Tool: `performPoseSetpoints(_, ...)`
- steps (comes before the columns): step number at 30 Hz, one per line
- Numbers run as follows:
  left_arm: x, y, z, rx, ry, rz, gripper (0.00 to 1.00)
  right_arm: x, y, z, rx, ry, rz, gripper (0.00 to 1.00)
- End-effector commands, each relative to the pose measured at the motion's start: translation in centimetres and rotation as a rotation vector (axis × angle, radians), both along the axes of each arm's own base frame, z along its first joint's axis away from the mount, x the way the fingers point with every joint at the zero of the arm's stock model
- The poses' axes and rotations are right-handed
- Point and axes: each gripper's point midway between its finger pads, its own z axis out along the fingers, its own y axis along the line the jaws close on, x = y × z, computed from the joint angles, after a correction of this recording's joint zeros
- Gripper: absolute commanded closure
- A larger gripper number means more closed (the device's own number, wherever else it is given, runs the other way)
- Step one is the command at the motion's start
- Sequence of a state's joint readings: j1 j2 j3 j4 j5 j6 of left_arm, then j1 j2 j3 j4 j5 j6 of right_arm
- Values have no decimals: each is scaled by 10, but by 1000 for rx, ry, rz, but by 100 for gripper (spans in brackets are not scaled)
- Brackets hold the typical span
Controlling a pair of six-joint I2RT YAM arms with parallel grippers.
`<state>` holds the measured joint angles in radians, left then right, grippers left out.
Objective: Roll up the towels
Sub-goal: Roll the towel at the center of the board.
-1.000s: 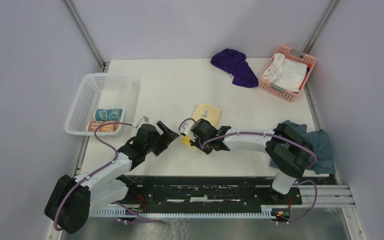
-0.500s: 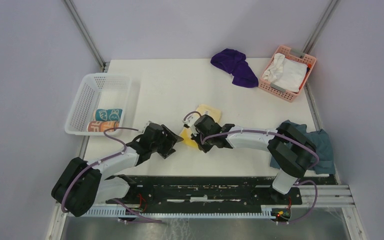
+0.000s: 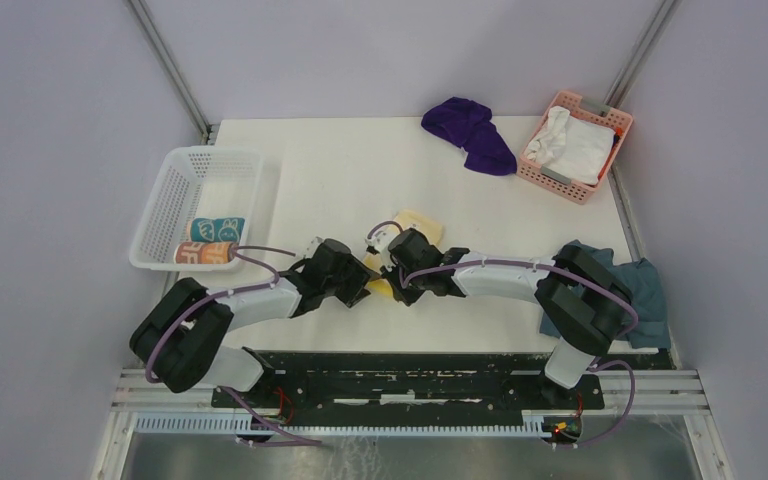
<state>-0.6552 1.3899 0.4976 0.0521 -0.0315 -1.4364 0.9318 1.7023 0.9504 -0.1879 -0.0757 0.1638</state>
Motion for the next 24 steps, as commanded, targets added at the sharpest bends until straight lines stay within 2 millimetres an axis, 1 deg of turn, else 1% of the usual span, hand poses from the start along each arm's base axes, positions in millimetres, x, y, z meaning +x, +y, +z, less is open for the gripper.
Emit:
performPoseSetpoints(1, 17, 5, 2, 22, -25, 99, 43, 1, 7, 19, 64, -33, 15, 97)
performPoseSetpoints(6, 18, 19, -7, 109, -20, 118, 51, -1, 4, 23, 82, -38, 20, 97)
performPoseSetpoints(11, 18, 32, -8, 167, -31, 136, 58, 1, 2, 25, 97, -35, 7, 97)
performPoseSetpoints(12, 19, 32, -6, 169, -37, 133, 61, 1, 2, 25, 102, -33, 6, 96)
performPoseSetpoints(14, 19, 32, -4, 176, -42, 128, 70, -1, 3, 26, 111, -31, 16, 95)
performPoseSetpoints(16, 21, 31, -1, 177, -50, 117, 78, -2, 4, 28, 119, -36, 29, 90)
performPoseSetpoints(18, 23, 27, 4, 178, -54, 101, 83, -1, 5, 30, 126, -44, 37, 81)
performPoseSetpoints(21, 24, 20, 7, 166, -47, 75, 85, 1, 9, 38, 141, -68, 60, 65)
performPoseSetpoints(24, 23, 14, 7, 144, -36, 60, 86, 4, 18, 45, 166, -90, 83, 54)
